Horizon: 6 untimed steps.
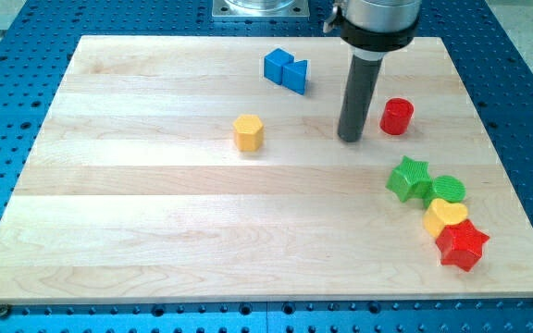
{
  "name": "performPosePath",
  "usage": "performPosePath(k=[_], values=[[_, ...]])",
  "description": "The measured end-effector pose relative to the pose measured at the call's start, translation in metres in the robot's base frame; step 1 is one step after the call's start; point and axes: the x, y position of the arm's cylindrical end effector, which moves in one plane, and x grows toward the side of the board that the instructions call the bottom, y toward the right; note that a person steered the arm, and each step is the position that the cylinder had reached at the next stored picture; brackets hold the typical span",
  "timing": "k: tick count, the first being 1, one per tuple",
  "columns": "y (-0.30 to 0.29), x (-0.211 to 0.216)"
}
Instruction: Separate the yellow heart from the group of blocks
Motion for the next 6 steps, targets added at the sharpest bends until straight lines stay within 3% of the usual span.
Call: performPosePath(k=[2,3,4,6], values=[[0.125,0.054],[0.179,0.109],[0.165,0.145],[0.068,0.139]])
